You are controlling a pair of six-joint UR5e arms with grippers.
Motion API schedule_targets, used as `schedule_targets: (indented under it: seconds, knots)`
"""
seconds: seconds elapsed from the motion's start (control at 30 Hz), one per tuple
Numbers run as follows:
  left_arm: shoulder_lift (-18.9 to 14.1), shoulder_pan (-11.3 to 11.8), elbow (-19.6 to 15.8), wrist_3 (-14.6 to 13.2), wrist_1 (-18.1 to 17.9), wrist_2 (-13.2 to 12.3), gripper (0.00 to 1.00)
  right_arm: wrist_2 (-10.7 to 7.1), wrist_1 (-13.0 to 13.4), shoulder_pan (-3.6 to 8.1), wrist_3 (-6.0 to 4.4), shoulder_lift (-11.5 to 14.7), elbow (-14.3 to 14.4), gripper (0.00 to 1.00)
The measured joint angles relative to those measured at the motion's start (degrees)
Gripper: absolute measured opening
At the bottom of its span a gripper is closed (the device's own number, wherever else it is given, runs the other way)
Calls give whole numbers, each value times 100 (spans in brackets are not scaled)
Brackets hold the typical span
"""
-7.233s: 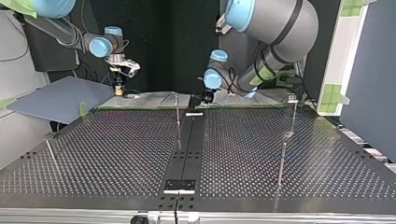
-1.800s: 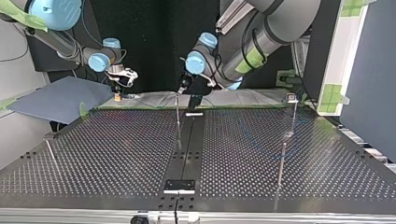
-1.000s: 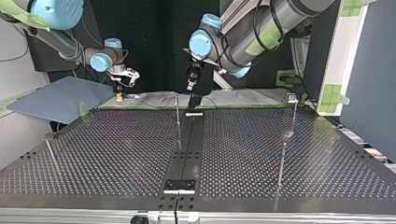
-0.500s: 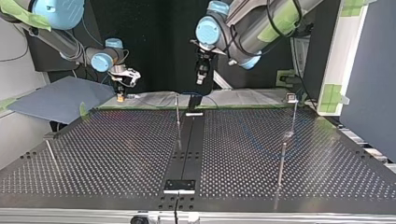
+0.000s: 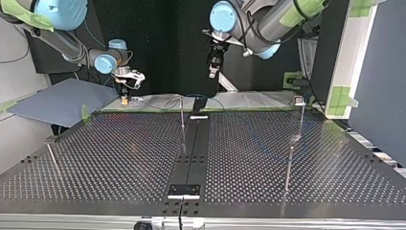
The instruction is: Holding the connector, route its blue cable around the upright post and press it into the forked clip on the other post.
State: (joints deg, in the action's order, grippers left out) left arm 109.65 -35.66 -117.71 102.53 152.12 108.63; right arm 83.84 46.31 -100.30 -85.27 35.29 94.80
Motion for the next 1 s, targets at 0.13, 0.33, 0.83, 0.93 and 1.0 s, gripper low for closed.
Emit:
schedule_targets:
  seconds: [0.13,0.33,0.83,0.93,1.0]
  knots:
    - [-181,3,-181,50,-11,10,100,-3,1,-2,-5,1,-5,56]
    - [-475,19,-474,64,-68,13,100,-1,-6,-9,-2,1,-17,56]
    - [-1215,9,-1215,235,-585,13,100,-2,-13,-37,0,1,-44,56]
    - [-1377,17,-1376,259,-716,13,100,-1,-19,-49,0,0,-50,56]
    - [-1499,19,-1498,265,-757,13,100,4,-28,-53,3,0,-63,56]
